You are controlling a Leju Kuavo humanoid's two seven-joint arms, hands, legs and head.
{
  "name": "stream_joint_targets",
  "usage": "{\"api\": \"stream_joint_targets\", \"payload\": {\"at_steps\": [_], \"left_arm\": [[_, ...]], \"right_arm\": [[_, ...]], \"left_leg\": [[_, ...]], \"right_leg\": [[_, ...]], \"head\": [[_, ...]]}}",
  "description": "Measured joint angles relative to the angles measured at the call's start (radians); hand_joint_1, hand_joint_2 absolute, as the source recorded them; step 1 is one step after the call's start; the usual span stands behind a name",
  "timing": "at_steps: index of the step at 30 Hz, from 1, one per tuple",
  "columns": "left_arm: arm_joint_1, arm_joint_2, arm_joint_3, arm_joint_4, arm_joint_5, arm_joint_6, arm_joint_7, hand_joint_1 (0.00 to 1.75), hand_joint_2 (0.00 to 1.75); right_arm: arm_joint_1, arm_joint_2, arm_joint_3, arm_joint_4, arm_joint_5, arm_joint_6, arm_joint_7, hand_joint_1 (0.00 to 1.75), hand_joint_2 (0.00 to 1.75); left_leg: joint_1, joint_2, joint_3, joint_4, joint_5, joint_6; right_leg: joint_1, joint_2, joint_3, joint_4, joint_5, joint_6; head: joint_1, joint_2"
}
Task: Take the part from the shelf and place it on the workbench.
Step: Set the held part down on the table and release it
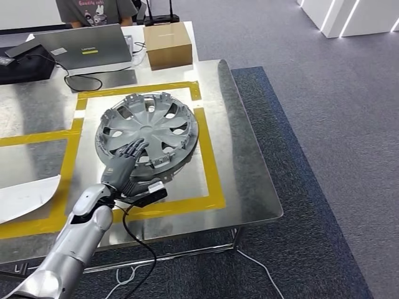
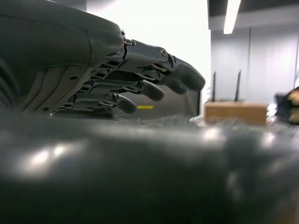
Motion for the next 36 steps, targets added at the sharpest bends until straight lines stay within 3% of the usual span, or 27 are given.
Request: {"api": "stream_joint_targets", "payload": {"at_steps": [2, 4, 5, 6, 7, 9, 10, 12, 14, 15, 16, 17, 19, 20, 21, 22, 23, 25, 26, 28, 30, 31, 32, 34, 35, 36], "left_arm": [[0.045, -0.002, -0.018, -0.099, 0.056, -0.017, -0.025, 0.0, 0.0], [0.091, -0.002, -0.032, -0.187, 0.091, -0.032, -0.037, 0.0, 0.0], [0.111, -0.001, -0.038, -0.222, 0.1, -0.037, -0.039, 0.0, 0.0], [0.127, 0.0, -0.042, -0.248, 0.104, -0.039, -0.04, 0.0, 0.0], [0.139, 0.002, -0.046, -0.27, 0.105, -0.041, -0.04, 0.0, 0.0], [0.154, 0.004, -0.051, -0.305, 0.105, -0.041, -0.04, 0.0, 0.0], [0.158, 0.005, -0.052, -0.321, 0.106, -0.041, -0.04, 0.0, 0.0], [0.163, 0.008, -0.054, -0.347, 0.106, -0.041, -0.04, 0.0, 0.0], [0.169, 0.011, -0.056, -0.363, 0.108, -0.041, -0.043, 0.0, 0.0], [0.175, 0.013, -0.057, -0.368, 0.111, -0.039, -0.047, 0.0, 0.0], [0.182, 0.017, -0.057, -0.376, 0.115, -0.037, -0.053, 0.0, 0.0], [0.192, 0.021, -0.058, -0.389, 0.122, -0.034, -0.06, 0.0, 0.0], [0.219, 0.031, -0.059, -0.428, 0.142, -0.023, -0.076, 0.0, 0.0], [0.235, 0.036, -0.058, -0.451, 0.155, -0.017, -0.085, 0.0, 0.0], [0.254, 0.04, -0.057, -0.474, 0.172, -0.012, -0.096, 0.0, 0.0], [0.274, 0.045, -0.055, -0.496, 0.192, -0.007, -0.11, 0.0, 0.0], [0.293, 0.049, -0.052, -0.52, 0.215, -0.003, -0.126, 0.0, 0.0], [0.325, 0.056, -0.045, -0.565, 0.27, 0.006, -0.162, 0.0, 0.0], [0.338, 0.058, -0.039, -0.586, 0.302, 0.015, -0.183, 0.0, 0.0], [0.372, 0.059, -0.019, -0.618, 0.374, 0.048, -0.23, 0.0, 0.0], [0.414, 0.055, 0.016, -0.636, 0.452, 0.091, -0.277, 0.0, 0.0], [0.431, 0.051, 0.036, -0.64, 0.489, 0.108, -0.296, 0.0, 0.0], [0.445, 0.047, 0.059, -0.643, 0.523, 0.122, -0.312, 0.0, 0.0], [0.472, 0.036, 0.113, -0.643, 0.577, 0.143, -0.336, 0.0, 0.0], [0.484, 0.031, 0.145, -0.641, 0.596, 0.153, -0.348, 0.0, 0.0], [0.494, 0.024, 0.179, -0.638, 0.61, 0.164, -0.361, 0.0, 0.0]], "right_arm": [[0.001, 0.0, -0.009, 0.0, -0.006, -0.002, -0.002, 0.0, 0.0], [0.004, 0.0, -0.018, 0.0, -0.009, -0.003, -0.003, 0.0, 0.0], [0.006, 0.0, -0.021, 0.0, -0.009, -0.003, -0.003, 0.0, 0.0], [0.009, 0.0, -0.023, 0.0, -0.01, -0.004, -0.003, 0.0, 0.0], [0.01, 0.0, -0.025, 0.0, -0.01, -0.005, -0.003, 0.0, 0.0], [0.008, -0.001, -0.029, 0.0, -0.011, -0.006, -0.003, 0.0, 0.0], [0.006, 0.001, -0.031, 0.0, -0.011, -0.006, -0.003, 0.0, 0.0], [0.004, 0.003, -0.033, 0.001, -0.011, -0.006, -0.003, 0.0, 0.0], [0.005, 0.002, -0.035, 0.0, -0.011, -0.007, -0.003, 0.0, 0.0], [0.005, 0.002, -0.036, 0.0, -0.011, -0.007, -0.003, 0.0, 0.0], [0.005, 0.002, -0.038, 0.0, -0.011, -0.007, -0.003, 0.0, 0.0], [0.005, 0.002, -0.04, 0.0, -0.012, -0.006, -0.003, 0.0, 0.0], [0.007, 0.002, -0.043, 0.0, -0.014, -0.005, -0.003, 0.0, 0.0], [0.009, 0.002, -0.045, 0.0, -0.015, -0.005, -0.003, 0.0, 0.0], [0.012, 0.002, -0.047, 0.0, -0.015, -0.005, -0.003, 0.0, 0.0], [0.014, 0.002, -0.049, 0.0, -0.016, -0.005, -0.003, 0.0, 0.0], [0.015, 0.002, -0.051, 0.0, -0.016, -0.005, -0.003, 0.0, 0.0], [0.016, 0.003, -0.056, 0.0, -0.017, -0.005, -0.003, 0.0, 0.0], [0.016, 0.003, -0.058, 0.0, -0.017, -0.006, -0.003, 0.0, 0.0], [0.016, 0.004, -0.063, 0.0, -0.017, -0.006, -0.003, 0.0, 0.0], [0.018, 0.004, -0.068, 0.0, -0.017, -0.006, -0.003, 0.0, 0.0], [0.02, 0.004, -0.07, 0.0, -0.017, -0.006, -0.003, 0.0, 0.0], [0.02, 0.004, -0.073, 0.0, -0.017, -0.006, -0.003, 0.0, 0.0], [0.02, 0.004, -0.079, 0.0, -0.016, -0.007, -0.002, 0.0, 0.0], [0.02, 0.004, -0.081, 0.0, -0.016, -0.007, -0.002, 0.0, 0.0], [0.02, 0.004, -0.084, 0.0, -0.016, -0.007, -0.001, 0.0, 0.0]], "left_leg": [[0.009, 0.005, 0.006, -0.027, 0.017, 0.006], [0.013, 0.01, -0.002, -0.028, 0.023, 0.002], [0.015, 0.011, -0.009, -0.027, 0.026, -0.002], [0.018, 0.011, -0.015, -0.025, 0.029, -0.007], [0.022, 0.011, -0.022, -0.02, 0.032, -0.012], [0.034, 0.009, -0.04, -0.002, 0.036, -0.029], [0.037, 0.007, -0.05, 0.011, 0.036, -0.038], [0.037, 0.003, -0.063, 0.026, 0.042, -0.056], [0.038, 0.001, -0.066, 0.023, 0.054, -0.067], [0.041, 0.001, -0.07, 0.027, 0.046, -0.071], [0.042, 0.001, -0.078, 0.047, 0.019, -0.073], [0.042, 0.001, -0.091, 0.087, -0.026, -0.073], [0.038, 0.001, -0.12, 0.215, -0.141, -0.069], [0.035, 0.001, -0.126, 0.274, -0.183, -0.065], [0.031, 0.001, -0.118, 0.308, -0.206, -0.059], [0.027, 0.001, -0.091, 0.307, -0.212, -0.052], [0.021, 0.001, -0.047, 0.266, -0.2, -0.043], [0.007, 0.001, 0.068, 0.126, -0.165, -0.021], [0.001, 0.001, 0.109, 0.066, -0.155, -0.012], [-0.006, 0.001, 0.137, 0.016, -0.149, -0.006], [-0.005, 0.002, 0.127, 0.011, -0.134, -0.005], [-0.003, 0.004, 0.12, 0.009, -0.123, -0.001], [-0.002, 0.006, 0.109, 0.006, -0.11, 0.004], [-0.003, 0.009, 0.082, 0.006, -0.087, 0.013], [-0.005, 0.01, 0.065, 0.007, -0.074, 0.015], [-0.007, 0.011, 0.048, 0.008, -0.06, 0.015]], "right_leg": [[0.001, 0.001, -0.024, 0.055, -0.052, 0.006], [-0.004, 0.002, -0.077, 0.189, -0.13, 0.016], [-0.009, 0.001, -0.097, 0.247, -0.154, 0.022], [-0.013, 0.001, -0.101, 0.271, -0.158, 0.028], [-0.018, 0.001, -0.083, 0.25, -0.143, 0.035], [-0.029, 0.002, -0.002, 0.116, -0.091, 0.052], [-0.032, 0.007, 0.028, 0.057, -0.072, 0.055], [-0.031, 0.015, 0.044, 0.016, -0.062, 0.041], [-0.027, 0.015, 0.033, 0.029, -0.052, 0.012], [-0.025, 0.014, 0.029, 0.031, -0.045, 0.001], [-0.024, 0.012, 0.022, 0.033, -0.036, -0.009], [-0.023, 0.011, 0.012, 0.033, -0.025, -0.018], [-0.018, 0.01, -0.013, 0.033, -0.005, -0.027], [-0.013, 0.01, -0.027, 0.034, 0.004, -0.029], [-0.009, 0.009, -0.041, 0.035, 0.013, -0.03], [-0.005, 0.009, -0.053, 0.035, 0.022, -0.031], [-0.002, 0.009, -0.064, 0.036, 0.03, -0.032], [0.004, 0.008, -0.079, 0.037, 0.046, -0.029], [0.007, 0.007, -0.084, 0.038, 0.053, -0.025], [0.009, 0.005, -0.093, 0.038, 0.07, -0.015], [0.008, 0.005, -0.098, 0.036, 0.079, -0.005], [0.008, 0.005, -0.104, 0.045, 0.062, -0.001], [0.008, 0.005, -0.115, 0.072, 0.026, 0.002], [0.006, 0.004, -0.145, 0.18, -0.082, 0.008], [0.005, 0.004, -0.155, 0.246, -0.121, 0.01], [0.005, 0.004, -0.156, 0.298, -0.135, 0.011]], "head": [[0.003, 0.0], [0.004, 0.0], [0.004, 0.0], [0.004, 0.0], [0.004, 0.0], [0.004, 0.0], [0.004, 0.0], [0.001, 0.0], [-0.003, 0.0], [-0.003, 0.0], [-0.004, 0.0], [-0.005, 0.0], [-0.008, 0.0], [-0.009, 0.0], [-0.009, 0.0], [-0.009, 0.0], [-0.009, 0.0], [-0.009, 0.0], [-0.009, 0.0], [-0.009, 0.0], [-0.009, 0.0], [-0.008, 0.0], [-0.006, 0.0], [-0.002, 0.0], [-0.001, 0.0], [0.0, 0.0]]}}
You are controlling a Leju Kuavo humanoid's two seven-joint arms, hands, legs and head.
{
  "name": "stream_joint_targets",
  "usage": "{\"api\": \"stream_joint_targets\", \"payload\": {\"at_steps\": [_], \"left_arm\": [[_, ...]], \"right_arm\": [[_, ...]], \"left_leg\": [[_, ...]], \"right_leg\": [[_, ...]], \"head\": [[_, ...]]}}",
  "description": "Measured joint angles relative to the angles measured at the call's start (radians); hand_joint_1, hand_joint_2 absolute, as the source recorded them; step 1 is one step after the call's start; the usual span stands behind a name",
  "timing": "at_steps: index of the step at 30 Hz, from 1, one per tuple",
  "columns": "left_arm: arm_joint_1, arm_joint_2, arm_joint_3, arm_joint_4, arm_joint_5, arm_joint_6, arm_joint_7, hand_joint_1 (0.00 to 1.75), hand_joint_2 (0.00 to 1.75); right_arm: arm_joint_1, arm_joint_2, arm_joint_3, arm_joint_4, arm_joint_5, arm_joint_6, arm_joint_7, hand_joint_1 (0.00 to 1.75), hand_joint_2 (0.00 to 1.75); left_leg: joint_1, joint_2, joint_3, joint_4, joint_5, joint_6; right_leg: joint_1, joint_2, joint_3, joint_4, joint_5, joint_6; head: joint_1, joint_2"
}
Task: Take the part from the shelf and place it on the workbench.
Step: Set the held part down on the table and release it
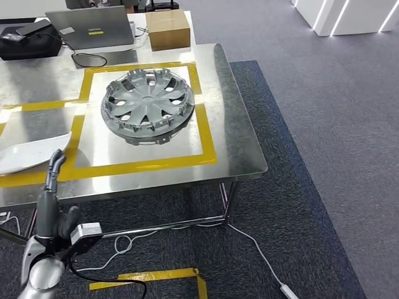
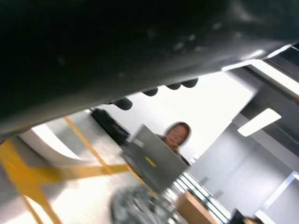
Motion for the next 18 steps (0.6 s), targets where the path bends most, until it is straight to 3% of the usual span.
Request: {"api": "stream_joint_targets", "payload": {"at_steps": [2, 3, 4, 6, 7, 8, 9, 10, 11, 13, 14, 15, 16, 17, 18], "left_arm": [[0.013, -0.015, 0.07, 0.014, 0.018, 0.021, -0.025, 0.0, 0.0], [0.017, -0.024, 0.107, 0.026, 0.025, 0.032, -0.037, 0.0, 0.0], [0.019, -0.033, 0.147, 0.041, 0.035, 0.04, -0.047, 0.0, 0.0], [0.018, -0.051, 0.229, 0.082, 0.053, 0.051, -0.068, 0.0, 0.0], [0.015, -0.058, 0.268, 0.109, 0.058, 0.054, -0.077, 0.0, 0.0], [0.011, -0.063, 0.305, 0.138, 0.06, 0.056, -0.086, 0.0, 0.0], [0.008, -0.067, 0.342, 0.169, 0.06, 0.057, -0.094, 0.0, 0.0], [0.005, -0.071, 0.375, 0.201, 0.06, 0.056, -0.101, 0.0, 0.0], [0.004, -0.073, 0.405, 0.23, 0.06, 0.054, -0.108, 0.0, 0.0], [0.003, -0.077, 0.452, 0.277, 0.061, 0.051, -0.114, 0.0, 0.0], [0.001, -0.08, 0.468, 0.293, 0.061, 0.051, -0.114, 0.0, 0.0], [0.0, -0.082, 0.481, 0.307, 0.061, 0.05, -0.115, 0.0, 0.0], [-0.002, -0.085, 0.491, 0.319, 0.057, 0.049, -0.112, 0.0, 0.0], [-0.004, -0.088, 0.5, 0.33, 0.049, 0.045, -0.101, 0.0, 0.0], [-0.007, -0.09, 0.508, 0.342, 0.037, 0.04, -0.081, 0.0, 0.0]], "right_arm": [[0.0, 0.0, -0.005, 0.0, 0.001, -0.001, 0.003, 0.0, 0.0], [-0.001, 0.0, -0.007, 0.0, 0.002, -0.001, 0.004, 0.0, 0.0], [-0.001, -0.001, -0.009, -0.001, 0.003, -0.002, 0.006, 0.0, 0.0], [-0.004, -0.003, -0.013, -0.004, 0.005, -0.002, 0.008, 0.0, 0.0], [-0.005, -0.004, -0.016, -0.005, 0.006, -0.002, 0.01, 0.0, 0.0], [-0.005, -0.004, -0.018, -0.005, 0.007, -0.002, 0.012, 0.0, 0.0], [-0.004, -0.001, -0.021, -0.003, 0.007, -0.001, 0.013, 0.0, 0.0], [-0.003, 0.001, -0.023, -0.002, 0.008, -0.001, 0.015, 0.0, 0.0], [-0.002, 0.003, -0.024, -0.001, 0.008, -0.001, 0.016, 0.0, 0.0], [-0.001, 0.004, -0.028, 0.0, 0.008, -0.001, 0.017, 0.0, 0.0], [-0.001, 0.004, -0.03, 0.0, 0.008, -0.001, 0.017, 0.0, 0.0], [-0.001, 0.004, -0.031, 0.0, 0.008, -0.001, 0.017, 0.0, 0.0], [-0.001, 0.004, -0.033, 0.0, 0.008, -0.001, 0.017, 0.0, 0.0], [-0.001, 0.005, -0.033, 0.0, 0.008, 0.0, 0.017, 0.0, 0.0], [-0.001, 0.005, -0.033, 0.0, 0.008, 0.0, 0.018, 0.0, 0.0]], "left_leg": [[-0.005, 0.0, -0.036, 0.003, 0.026, 0.0], [-0.008, 0.0, -0.052, 0.005, 0.038, -0.001], [-0.01, 0.0, -0.064, 0.007, 0.048, -0.003], [-0.013, 0.001, -0.078, 0.013, 0.068, -0.008], [-0.014, 0.002, -0.081, 0.013, 0.079, -0.012], [-0.014, 0.003, -0.084, 0.012, 0.09, -0.016], [-0.013, 0.002, -0.088, 0.011, 0.097, -0.021], [-0.011, -0.001, -0.094, 0.015, 0.086, -0.029], [-0.008, -0.005, -0.103, 0.036, 0.053, -0.038], [0.002, -0.01, -0.128, 0.132, -0.056, -0.056], [0.009, -0.01, -0.139, 0.2, -0.101, -0.064], [0.014, -0.01, -0.145, 0.259, -0.122, -0.07], [0.021, -0.01, -0.139, 0.297, -0.113, -0.077], [0.027, -0.01, -0.12, 0.305, -0.084, -0.084], [0.033, -0.01, -0.085, 0.277, -0.051, -0.092]], "right_leg": [[0.001, 0.0, 0.039, 0.019, 0.041, -0.004], [0.004, 0.0, 0.085, -0.025, 0.07, -0.011], [0.008, 0.0, 0.149, -0.099, 0.082, -0.021], [0.018, 0.0, 0.276, -0.269, 0.061, -0.039], [0.022, 0.0, 0.31, -0.323, 0.047, -0.045], [0.023, 0.0, 0.32, -0.349, 0.045, -0.048], [0.021, -0.001, 0.313, -0.353, 0.052, -0.053], [0.019, -0.003, 0.302, -0.354, 0.064, -0.06], [0.016, -0.006, 0.288, -0.356, 0.078, -0.067], [0.013, -0.009, 0.254, -0.355, 0.106, -0.075], [0.012, -0.01, 0.238, -0.352, 0.119, -0.074], [0.01, -0.01, 0.221, -0.348, 0.132, -0.072], [0.008, -0.011, 0.201, -0.34, 0.144, -0.067], [0.004, -0.012, 0.179, -0.331, 0.155, -0.062], [-0.001, -0.013, 0.155, -0.319, 0.164, -0.055]], "head": [[0.0, 0.0], [0.0, 0.0], [-0.001, 0.0], [0.0, 0.0], [0.0, 0.0], [0.001, 0.0], [0.002, 0.0], [0.002, 0.0], [0.002, 0.0], [0.0, 0.0], [-0.001, 0.0], [-0.001, 0.0], [-0.001, 0.0], [0.0, 0.0], [0.0, 0.0]]}}
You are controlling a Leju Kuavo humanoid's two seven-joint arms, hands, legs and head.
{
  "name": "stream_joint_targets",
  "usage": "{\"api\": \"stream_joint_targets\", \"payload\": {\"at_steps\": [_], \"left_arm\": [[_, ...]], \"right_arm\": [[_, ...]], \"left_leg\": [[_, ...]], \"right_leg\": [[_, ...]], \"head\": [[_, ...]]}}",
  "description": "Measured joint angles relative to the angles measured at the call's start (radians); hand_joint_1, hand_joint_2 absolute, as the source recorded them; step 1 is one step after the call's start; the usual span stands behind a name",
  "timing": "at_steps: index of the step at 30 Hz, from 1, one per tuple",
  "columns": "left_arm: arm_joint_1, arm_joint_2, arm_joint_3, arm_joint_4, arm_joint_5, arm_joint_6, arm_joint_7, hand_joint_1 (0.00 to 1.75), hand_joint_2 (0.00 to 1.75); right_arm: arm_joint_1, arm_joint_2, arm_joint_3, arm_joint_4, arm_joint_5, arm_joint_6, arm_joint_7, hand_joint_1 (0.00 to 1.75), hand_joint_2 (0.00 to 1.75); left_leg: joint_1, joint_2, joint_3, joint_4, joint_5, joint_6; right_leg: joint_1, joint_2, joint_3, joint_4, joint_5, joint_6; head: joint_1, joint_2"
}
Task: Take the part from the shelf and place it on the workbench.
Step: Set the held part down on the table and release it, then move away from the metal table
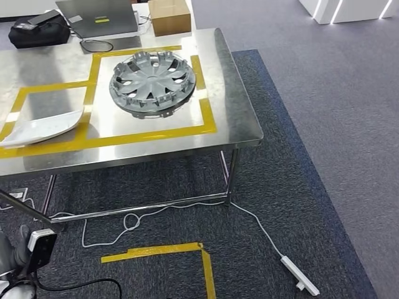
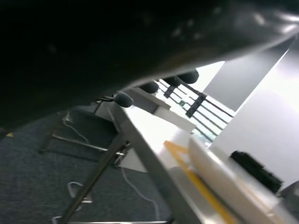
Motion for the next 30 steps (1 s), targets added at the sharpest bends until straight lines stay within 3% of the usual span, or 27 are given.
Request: {"api": "stream_joint_targets", "payload": {"at_steps": [1, 2, 4, 5, 7, 8, 10, 11, 12, 13, 14, 15, 16, 18, 19, 20, 22, 23, 25, 27, 28, 29, 30], "left_arm": [[-0.004, -0.002, 0.009, 0.016, -0.013, -0.005, 0.019, 0.0, 0.0], [-0.013, -0.004, 0.02, 0.042, -0.024, -0.009, 0.03, 0.0, 0.0], [-0.039, -0.002, 0.054, 0.136, -0.038, -0.008, 0.002, 0.0, 0.0], [-0.054, 0.0, 0.076, 0.198, -0.044, -0.006, -0.02, 0.0, 0.0], [-0.078, 0.005, 0.122, 0.326, -0.057, -0.005, -0.043, 0.0, 0.0], [-0.089, 0.008, 0.142, 0.385, -0.061, -0.008, -0.045, 0.0, 0.0], [-0.111, 0.014, 0.175, 0.496, -0.072, -0.024, -0.043, 0.0, 0.0], [-0.12, 0.017, 0.189, 0.549, -0.081, -0.035, -0.039, 0.0, 0.0], [-0.128, 0.02, 0.2, 0.6, -0.093, -0.046, -0.033, 0.0, 0.0], [-0.134, 0.023, 0.209, 0.649, -0.107, -0.061, -0.021, 0.0, 0.0], [-0.139, 0.025, 0.216, 0.696, -0.122, -0.077, -0.004, 0.0, 0.0], [-0.143, 0.028, 0.221, 0.741, -0.139, -0.093, 0.017, 0.0, 0.0], [-0.145, 0.029, 0.225, 0.784, -0.158, -0.108, 0.04, 0.0, 0.0], [-0.146, 0.028, 0.227, 0.86, -0.192, -0.123, 0.077, 0.0, 0.0], [-0.146, 0.027, 0.228, 0.891, -0.206, -0.126, 0.09, 0.0, 0.0], [-0.146, 0.027, 0.229, 0.917, -0.217, -0.128, 0.102, 0.0, 0.0], [-0.145, 0.029, 0.229, 0.96, -0.241, -0.132, 0.128, 0.0, 0.0], [-0.144, 0.028, 0.229, 0.979, -0.256, -0.137, 0.146, 0.0, 0.0], [-0.141, 0.026, 0.224, 1.016, -0.291, -0.156, 0.201, 0.0, 0.0], [-0.138, 0.023, 0.217, 1.047, -0.316, -0.181, 0.25, 0.0, 0.0], [-0.138, 0.021, 0.215, 1.059, -0.321, -0.193, 0.267, 0.0, 0.0], [-0.138, 0.018, 0.213, 1.07, -0.324, -0.206, 0.282, 0.0, 0.0], [-0.137, 0.014, 0.212, 1.079, -0.326, -0.221, 0.299, 0.0, 0.0]], "right_arm": [[0.0, 0.0, 0.0, 0.0, 0.0, 0.0, 0.001, 0.0, 0.0], [0.0, 0.0, -0.001, 0.0, 0.0, 0.0, 0.001, 0.0, 0.0], [-0.001, 0.0, -0.003, -0.001, 0.001, 0.0, 0.003, 0.0, 0.0], [-0.001, 0.0, -0.005, -0.001, 0.002, 0.001, 0.003, 0.0, 0.0], [0.0, 0.0, -0.008, -0.001, 0.004, 0.002, 0.004, 0.0, 0.0], [0.002, 0.0, -0.01, 0.0, 0.005, 0.003, 0.005, 0.0, 0.0], [0.003, 0.0, -0.013, 0.0, 0.008, 0.004, 0.007, 0.0, 0.0], [0.002, 0.0, -0.015, 0.0, 0.01, 0.005, 0.008, 0.0, 0.0], [0.001, 0.0, -0.015, 0.0, 0.012, 0.006, 0.008, 0.0, 0.0], [0.0, 0.0, -0.016, 0.0, 0.014, 0.007, 0.01, 0.0, 0.0], [0.0, 0.0, -0.016, 0.0, 0.015, 0.007, 0.011, 0.0, 0.0], [-0.001, 0.0, -0.017, 0.0, 0.016, 0.006, 0.012, 0.0, 0.0], [-0.001, 0.0, -0.018, 0.0, 0.017, 0.006, 0.013, 0.0, 0.0], [-0.004, -0.002, -0.021, -0.002, 0.018, 0.006, 0.015, 0.0, 0.0], [-0.006, -0.004, -0.022, -0.003, 0.018, 0.006, 0.015, 0.0, 0.0], [-0.007, -0.004, -0.023, -0.004, 0.019, 0.006, 0.015, 0.0, 0.0], [-0.006, -0.001, -0.023, -0.003, 0.02, 0.007, 0.015, 0.0, 0.0], [-0.005, 0.001, -0.024, -0.002, 0.02, 0.007, 0.015, 0.0, 0.0], [-0.004, 0.004, -0.025, -0.001, 0.021, 0.006, 0.016, 0.0, 0.0], [-0.004, 0.005, -0.028, -0.001, 0.021, 0.006, 0.015, 0.0, 0.0], [-0.004, 0.006, -0.029, -0.001, 0.021, 0.006, 0.015, 0.0, 0.0], [-0.004, 0.007, -0.031, -0.001, 0.021, 0.006, 0.015, 0.0, 0.0], [-0.004, 0.008, -0.032, -0.001, 0.021, 0.006, 0.015, 0.0, 0.0]], "left_leg": [[0.008, -0.001, 0.05, -0.058, 0.02, -0.009], [0.011, -0.003, 0.103, -0.133, 0.017, -0.014], [0.011, -0.008, 0.175, -0.248, -0.02, -0.003], [0.006, -0.009, 0.183, -0.27, -0.031, 0.008], [0.002, -0.006, 0.168, -0.269, -0.024, 0.034], [0.001, -0.003, 0.157, -0.269, -0.014, 0.047], [-0.004, 0.002, 0.13, -0.269, 0.009, 0.066], [-0.009, 0.002, 0.115, -0.268, 0.022, 0.072], [-0.014, 0.003, 0.098, -0.268, 0.035, 0.075], [-0.019, 0.003, 0.081, -0.267, 0.048, 0.078], [-0.026, 0.004, 0.064, -0.267, 0.06, 0.08], [-0.033, 0.004, 0.048, -0.266, 0.073, 0.083], [-0.037, 0.004, 0.035, -0.266, 0.084, 0.085], [-0.045, 0.004, 0.019, -0.264, 0.105, 0.084], [-0.046, 0.005, 0.014, -0.264, 0.115, 0.084], [-0.048, 0.006, 0.01, -0.264, 0.125, 0.082], [-0.048, 0.005, 0.002, -0.266, 0.138, 0.076], [-0.047, 0.003, -0.004, -0.259, 0.124, 0.07], [-0.041, -0.002, -0.025, -0.187, 0.035, 0.056], [-0.028, -0.002, -0.048, -0.056, -0.06, 0.04], [-0.022, -0.002, -0.052, -0.003, -0.074, 0.032], [-0.016, -0.002, -0.044, 0.023, -0.063, 0.025], [-0.009, -0.002, -0.02, 0.014, -0.036, 0.017]], "right_leg": [[-0.003, 0.0, -0.022, 0.013, 0.008, 0.008], [-0.005, 0.0, -0.039, 0.026, 0.014, 0.015], [-0.005, 0.001, -0.061, 0.044, 0.028, 0.031], [-0.006, 0.001, -0.066, 0.046, 0.037, 0.038], [-0.011, 0.003, -0.074, 0.047, 0.042, 0.051], [-0.013, 0.004, -0.083, 0.06, 0.019, 0.055], [-0.014, 0.005, -0.111, 0.146, -0.078, 0.058], [-0.012, 0.006, -0.127, 0.212, -0.13, 0.058], [-0.01, 0.006, -0.139, 0.277, -0.161, 0.056], [-0.007, 0.006, -0.14, 0.324, -0.167, 0.052], [-0.003, 0.006, -0.126, 0.34, -0.149, 0.045], [0.003, 0.006, -0.094, 0.32, -0.119, 0.034], [0.013, 0.007, -0.043, 0.265, -0.093, 0.017], [0.037, 0.008, 0.086, 0.095, -0.089, -0.016], [0.046, 0.008, 0.134, 0.023, -0.102, -0.023], [0.051, 0.007, 0.161, -0.023, -0.112, -0.024], [0.048, 0.004, 0.159, -0.048, -0.101, -0.022], [0.045, 0.001, 0.15, -0.05, -0.089, -0.026], [0.037, -0.003, 0.125, -0.053, -0.063, -0.034], [0.032, -0.004, 0.096, -0.047, -0.04, -0.034], [0.03, -0.005, 0.08, -0.04, -0.03, -0.03], [0.025, -0.007, 0.061, -0.031, -0.021, -0.025], [0.02, -0.008, 0.04, -0.018, -0.014, -0.019]], "head": [[-0.001, 0.0], [-0.001, 0.0], [-0.002, 0.0], [-0.001, 0.0], [0.0, 0.0], [0.0, 0.0], [0.003, 0.0], [0.004, 0.0], [0.005, 0.0], [0.005, 0.0], [0.005, 0.0], [0.005, 0.0], [0.005, 0.0], [0.005, 0.0], [0.004, 0.0], [0.005, 0.0], [0.008, 0.0], [0.009, 0.0], [0.007, 0.0], [0.004, 0.0], [0.004, 0.0], [0.004, 0.0], [0.004, 0.0]]}}
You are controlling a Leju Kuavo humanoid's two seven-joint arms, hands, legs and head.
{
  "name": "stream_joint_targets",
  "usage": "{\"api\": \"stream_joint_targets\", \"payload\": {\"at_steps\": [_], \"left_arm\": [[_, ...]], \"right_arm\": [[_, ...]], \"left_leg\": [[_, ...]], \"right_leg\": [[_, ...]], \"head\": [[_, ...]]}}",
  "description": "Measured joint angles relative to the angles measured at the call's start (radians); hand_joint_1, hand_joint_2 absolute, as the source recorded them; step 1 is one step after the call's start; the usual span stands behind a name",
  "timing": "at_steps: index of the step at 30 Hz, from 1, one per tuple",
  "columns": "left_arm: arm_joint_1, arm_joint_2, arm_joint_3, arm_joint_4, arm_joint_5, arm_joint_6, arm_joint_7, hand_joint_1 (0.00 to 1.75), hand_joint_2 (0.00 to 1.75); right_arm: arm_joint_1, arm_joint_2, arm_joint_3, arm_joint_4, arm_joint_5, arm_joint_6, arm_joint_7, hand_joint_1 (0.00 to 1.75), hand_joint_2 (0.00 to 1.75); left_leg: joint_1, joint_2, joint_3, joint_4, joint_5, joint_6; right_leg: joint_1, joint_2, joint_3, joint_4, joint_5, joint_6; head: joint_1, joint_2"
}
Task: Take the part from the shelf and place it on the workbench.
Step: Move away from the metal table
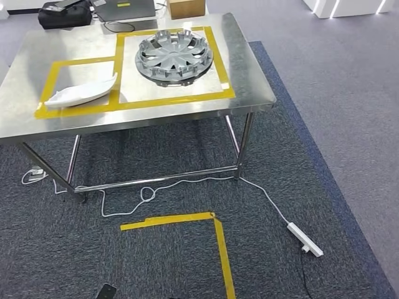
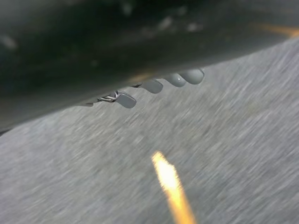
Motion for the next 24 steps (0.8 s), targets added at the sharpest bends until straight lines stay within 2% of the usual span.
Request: {"api": "stream_joint_targets", "payload": {"at_steps": [1, 2, 3, 4, 5, 7, 8, 9, 10, 12, 13, 14, 15, 16, 17, 18, 19, 20, 21, 22, 23, 24], "left_arm": [[0.001, -0.004, -0.001, 0.008, -0.002, -0.016, 0.016, 0.0, 0.0], [0.001, -0.008, -0.002, 0.014, -0.005, -0.033, 0.029, 0.0, 0.0], [0.0, -0.012, -0.003, 0.02, -0.007, -0.048, 0.038, 0.0, 0.0], [0.0, -0.016, -0.004, 0.024, -0.009, -0.059, 0.044, 0.0, 0.0], [-0.001, -0.019, -0.005, 0.028, -0.009, -0.065, 0.047, 0.0, 0.0], [0.0, -0.022, -0.006, 0.035, -0.01, -0.072, 0.051, 0.0, 0.0], [0.001, -0.022, -0.006, 0.037, -0.01, -0.073, 0.051, 0.0, 0.0], [0.002, -0.023, -0.006, 0.04, -0.01, -0.074, 0.052, 0.0, 0.0], [0.002, -0.023, -0.006, 0.042, -0.01, -0.075, 0.052, 0.0, 0.0], [0.002, -0.024, -0.006, 0.044, -0.01, -0.075, 0.052, 0.0, 0.0], [0.002, -0.024, -0.006, 0.045, -0.01, -0.075, 0.052, 0.0, 0.0], [0.002, -0.024, -0.006, 0.046, -0.01, -0.075, 0.052, 0.0, 0.0], [0.003, -0.024, -0.006, 0.048, -0.01, -0.075, 0.052, 0.0, 0.0], [0.002, -0.025, -0.006, 0.049, -0.01, -0.075, 0.052, 0.0, 0.0], [0.002, -0.025, -0.006, 0.05, -0.01, -0.075, 0.052, 0.0, 0.0], [0.001, -0.026, -0.006, 0.05, -0.01, -0.075, 0.052, 0.0, 0.0], [0.0, -0.027, -0.006, 0.051, -0.01, -0.075, 0.052, 0.0, 0.0], [0.0, -0.028, -0.006, 0.051, -0.01, -0.075, 0.052, 0.0, 0.0], [0.0, -0.029, -0.007, 0.052, -0.01, -0.075, 0.052, 0.0, 0.0], [0.001, -0.029, -0.007, 0.052, -0.01, -0.075, 0.052, 0.0, 0.0], [0.001, -0.028, -0.007, 0.053, -0.01, -0.075, 0.052, 0.0, 0.0], [0.002, -0.028, -0.007, 0.054, -0.01, -0.075, 0.052, 0.0, 0.0]], "right_arm": [[0.0, 0.001, -0.001, 0.0, 0.0, 0.0, 0.0, 0.0, 0.0], [0.0, 0.002, -0.002, 0.0, 0.0, 0.0, 0.0, 0.0, 0.0], [0.0, 0.003, -0.003, 0.0, 0.0, 0.0, 0.0, 0.0, 0.0], [0.0, 0.003, -0.005, 0.0, 0.0, -0.001, 0.0, 0.0, 0.0], [0.0, 0.004, -0.006, 0.0, 0.0, -0.001, 0.0, 0.0, 0.0], [0.0, 0.004, -0.008, 0.0, 0.0, -0.001, 0.0, 0.0, 0.0], [0.001, 0.004, -0.009, 0.0, 0.0, -0.001, 0.0, 0.0, 0.0], [0.002, 0.004, -0.01, 0.0, 0.0, -0.001, 0.0, 0.0, 0.0], [0.002, 0.004, -0.011, 0.0, 0.0, -0.001, 0.0, 0.0, 0.0], [0.001, 0.004, -0.014, 0.0, 0.0, -0.001, 0.0, 0.0, 0.0], [0.001, 0.004, -0.015, 0.0, 0.0, -0.001, 0.0, 0.0, 0.0], [0.001, 0.004, -0.015, 0.0, 0.0, -0.001, 0.0, 0.0, 0.0], [0.001, 0.004, -0.016, 0.0, 0.0, -0.001, 0.0, 0.0, 0.0], [0.001, 0.004, -0.016, 0.0, 0.0, -0.001, 0.0, 0.0, 0.0], [0.001, 0.004, -0.016, 0.0, 0.0, -0.001, 0.0, 0.0, 0.0], [0.0, 0.004, -0.016, 0.0, 0.0, -0.001, 0.0, 0.0, 0.0], [-0.001, 0.004, -0.016, 0.0, 0.0, -0.001, 0.0, 0.0, 0.0], [-0.002, 0.004, -0.016, 0.0, 0.0, -0.001, 0.0, 0.0, 0.0], [-0.002, 0.004, -0.016, 0.0, 0.0, -0.001, 0.0, 0.0, 0.0], [-0.002, 0.005, -0.016, 0.0, 0.0, -0.001, 0.0, 0.0, 0.0], [-0.001, 0.006, -0.016, 0.0, 0.0, -0.001, 0.0, 0.0, 0.0], [-0.001, 0.007, -0.016, 0.0, 0.0, -0.001, 0.0, 0.0, 0.0]], "left_leg": [[0.007, 0.001, 0.04, -0.044, 0.029, -0.009], [0.014, 0.004, 0.09, -0.109, 0.042, -0.018], [0.016, 0.006, 0.136, -0.177, 0.04, -0.021], [0.017, 0.007, 0.167, -0.23, 0.028, -0.019], [0.016, 0.006, 0.18, -0.259, 0.014, -0.012], [0.013, 0.003, 0.172, -0.269, 0.013, 0.012], [0.012, 0.003, 0.164, -0.269, 0.02, 0.024], [0.011, 0.004, 0.155, -0.27, 0.029, 0.035], [0.011, 0.005, 0.144, -0.271, 0.04, 0.044], [0.006, 0.004, 0.117, -0.27, 0.061, 0.052], [0.004, 0.003, 0.104, -0.269, 0.071, 0.053], [0.001, 0.002, 0.091, -0.269, 0.082, 0.053], [-0.001, 0.0, 0.078, -0.268, 0.092, 0.052], [-0.004, -0.003, 0.067, -0.268, 0.101, 0.051], [-0.005, -0.006, 0.06, -0.268, 0.11, 0.049], [-0.007, -0.009, 0.054, -0.267, 0.119, 0.046], [-0.009, -0.012, 0.05, -0.268, 0.128, 0.042], [-0.009, -0.014, 0.048, -0.269, 0.136, 0.037], [-0.009, -0.017, 0.045, -0.271, 0.145, 0.031], [-0.007, -0.02, 0.043, -0.273, 0.152, 0.024], [-0.006, -0.021, 0.039, -0.269, 0.146, 0.019], [-0.005, -0.021, 0.031, -0.253, 0.123, 0.014]], "right_leg": [[-0.005, -0.001, -0.021, 0.014, 0.005, 0.006], [-0.009, -0.002, -0.041, 0.031, 0.008, 0.013], [-0.01, -0.003, -0.058, 0.046, 0.01, 0.019], [-0.01, -0.004, -0.07, 0.059, 0.013, 0.026], [-0.01, -0.005, -0.079, 0.068, 0.018, 0.034], [-0.013, -0.006, -0.088, 0.073, 0.027, 0.048], [-0.016, -0.003, -0.094, 0.079, 0.018, 0.055], [-0.018, 0.0, -0.105, 0.101, -0.009, 0.061], [-0.02, 0.005, -0.12, 0.142, -0.052, 0.066], [-0.021, 0.011, -0.159, 0.272, -0.144, 0.071], [-0.021, 0.012, -0.17, 0.329, -0.166, 0.071], [-0.021, 0.013, -0.166, 0.358, -0.164, 0.069], [-0.02, 0.014, -0.142, 0.346, -0.143, 0.065], [-0.02, 0.017, -0.097, 0.295, -0.113, 0.059], [-0.018, 0.024, -0.039, 0.218, -0.091, 0.05], [-0.016, 0.033, 0.022, 0.132, -0.083, 0.043], [-0.015, 0.04, 0.068, 0.065, -0.084, 0.039], [-0.013, 0.045, 0.091, 0.024, -0.089, 0.038], [-0.011, 0.044, 0.097, 0.006, -0.091, 0.039], [-0.012, 0.04, 0.089, 0.003, -0.085, 0.037], [-0.014, 0.034, 0.08, 0.001, -0.076, 0.031], [-0.015, 0.028, 0.072, -0.001, -0.067, 0.023]], "head": [[-0.001, 0.0], [-0.003, 0.0], [-0.005, 0.0], [-0.007, 0.0], [-0.008, 0.0], [-0.009, 0.0], [-0.008, 0.0], [-0.008, 0.0], [-0.007, 0.0], [-0.006, 0.0], [-0.006, 0.0], [-0.006, 0.0], [-0.006, 0.0], [-0.006, 0.0], [-0.007, 0.0], [-0.007, 0.0], [-0.007, 0.0], [-0.007, 0.0], [-0.007, 0.0], [-0.006, 0.0], [-0.005, 0.0], [-0.008, 0.0]]}}
